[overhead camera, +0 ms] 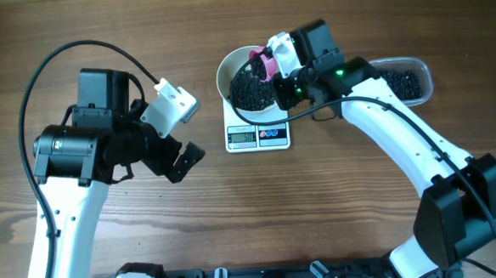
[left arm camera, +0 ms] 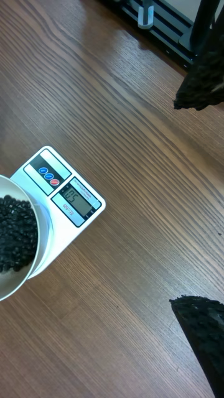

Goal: Scoop item into bowl and weigh 150g on scale
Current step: 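Carry the filled scoop to the white bowl and tip beans in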

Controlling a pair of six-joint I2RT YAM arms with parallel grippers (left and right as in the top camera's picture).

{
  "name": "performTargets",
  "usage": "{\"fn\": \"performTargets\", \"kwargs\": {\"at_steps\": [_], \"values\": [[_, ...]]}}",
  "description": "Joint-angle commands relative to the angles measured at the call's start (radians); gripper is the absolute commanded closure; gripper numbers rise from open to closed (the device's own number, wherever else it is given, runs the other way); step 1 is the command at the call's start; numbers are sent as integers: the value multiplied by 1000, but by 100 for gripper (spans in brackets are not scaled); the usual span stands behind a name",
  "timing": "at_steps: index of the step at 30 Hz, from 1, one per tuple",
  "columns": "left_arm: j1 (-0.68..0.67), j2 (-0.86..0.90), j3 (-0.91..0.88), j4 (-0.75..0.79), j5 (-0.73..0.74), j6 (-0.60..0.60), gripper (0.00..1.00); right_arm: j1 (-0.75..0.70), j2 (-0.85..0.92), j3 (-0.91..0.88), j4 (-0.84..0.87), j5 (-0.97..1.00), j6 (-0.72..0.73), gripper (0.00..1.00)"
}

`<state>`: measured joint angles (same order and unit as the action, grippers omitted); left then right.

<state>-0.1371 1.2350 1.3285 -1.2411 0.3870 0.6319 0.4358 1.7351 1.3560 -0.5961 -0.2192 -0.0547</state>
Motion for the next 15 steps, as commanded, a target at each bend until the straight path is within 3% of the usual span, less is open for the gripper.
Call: {"fn": "performTargets", "kwargs": {"at_steps": [1,15], "values": [[5,-8,-4,0,1,19,0,6,-18,13,2,108,-24,95],[5,-8,-4,0,1,18,0,64,-19,50,-37,264,-183,95]]}}
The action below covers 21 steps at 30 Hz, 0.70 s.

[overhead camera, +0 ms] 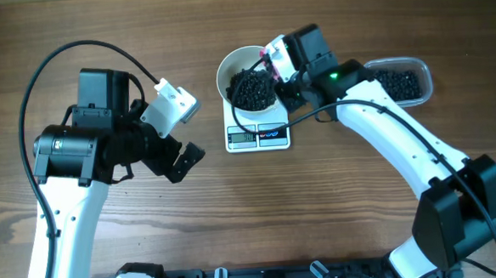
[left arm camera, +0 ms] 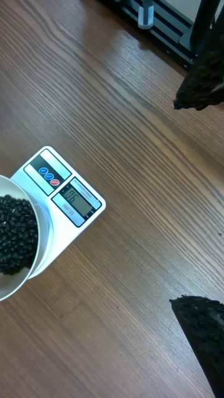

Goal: Scoop item into bowl and weigh 150g on scale
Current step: 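Carry the filled scoop to the white bowl and tip beans in, then return the scoop to the bean tub and scoop more beans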

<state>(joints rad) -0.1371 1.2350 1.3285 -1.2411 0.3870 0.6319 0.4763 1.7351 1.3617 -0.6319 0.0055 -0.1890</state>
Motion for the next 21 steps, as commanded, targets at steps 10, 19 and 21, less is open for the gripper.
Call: {"fn": "performTargets", "kwargs": {"at_steps": [10,19,21], "values": [[5,-8,-4,0,1,18,0,81,-25,130,-66,193,-105,96],[5,-8,-4,0,1,19,0,-362,-180,315,-608,143,86,96],[5,-8,-4,0,1,18,0,-475,-174,299,-639,143,86,96]]}}
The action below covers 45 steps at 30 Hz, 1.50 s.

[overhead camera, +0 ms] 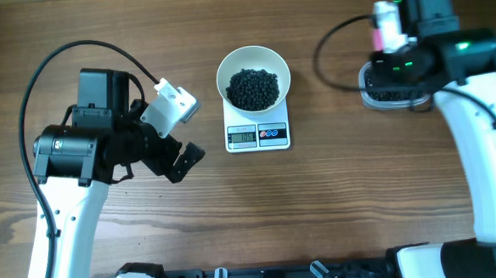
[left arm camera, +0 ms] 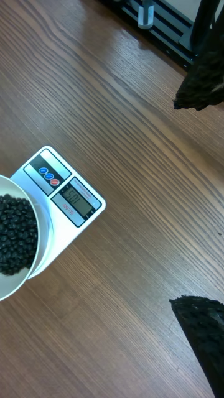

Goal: Scoop item into bowl and weigh 150g on scale
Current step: 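Return the scoop to the bean tub and scoop more beans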

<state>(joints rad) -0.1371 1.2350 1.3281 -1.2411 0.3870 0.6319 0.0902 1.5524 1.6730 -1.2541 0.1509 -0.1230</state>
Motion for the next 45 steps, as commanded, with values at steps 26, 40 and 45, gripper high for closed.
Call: {"fn": "performTargets", "kwargs": {"at_steps": [26,40,45], "values": [[5,-8,-3,0,1,19,0,-234,376,-214,248,-436,41,96],[5,-8,-3,0,1,19,0,-395,376,-214,195,-718,21,96],[5,-8,-3,0,1,18,0,-467,376,-214,187,-750,14,96]]}}
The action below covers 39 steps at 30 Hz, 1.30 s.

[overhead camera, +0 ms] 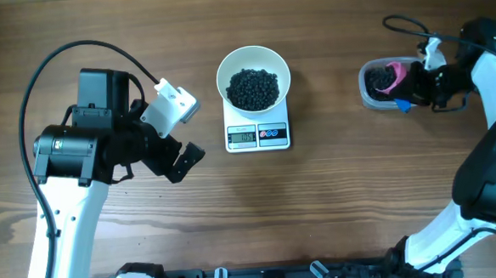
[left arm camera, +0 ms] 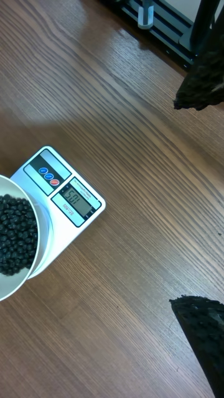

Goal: Scoop item into bowl and weigh 150g on scale
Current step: 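Return the scoop to the bean tub and scoop more beans, then move the scoop over the white bowl and pour beans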

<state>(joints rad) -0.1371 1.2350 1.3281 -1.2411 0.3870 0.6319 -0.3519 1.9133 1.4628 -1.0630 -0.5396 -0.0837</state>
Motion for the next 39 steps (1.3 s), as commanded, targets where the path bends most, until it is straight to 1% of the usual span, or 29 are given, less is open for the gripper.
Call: {"fn": "performTargets", "kwargs": {"at_steps": [1,3,5,7,10,15,17,20,22,25,29,33,39], "values": [[5,-8,-3,0,1,18,0,-40,15,-4,-5,-109,-62,96],[5,-8,-3,0,1,18,0,-64,15,-4,-24,-174,-116,96],[5,-8,-3,0,1,18,0,-89,15,-4,-68,-181,-176,96],[5,-8,-3,0,1,18,0,-115,15,-4,-85,-185,-192,96],[5,-8,-3,0,1,18,0,-140,15,-4,-115,-248,-254,96],[5,-8,-3,0,1,18,0,-159,15,-4,-148,-288,-255,96],[5,-8,-3,0,1,18,0,-159,15,-4,-154,-332,-251,96],[5,-8,-3,0,1,18,0,-159,15,-4,-151,-373,-203,96],[5,-8,-3,0,1,18,0,-159,15,-4,-138,-442,-173,96],[5,-8,-3,0,1,18,0,-159,15,-4,-80,-460,-45,96],[5,-8,-3,0,1,18,0,-159,15,-4,-15,-566,44,96],[5,-8,-3,0,1,18,0,-144,14,-4,12,-589,121,96],[5,-8,-3,0,1,18,0,21,-26,-3,102,-615,217,96]]}}
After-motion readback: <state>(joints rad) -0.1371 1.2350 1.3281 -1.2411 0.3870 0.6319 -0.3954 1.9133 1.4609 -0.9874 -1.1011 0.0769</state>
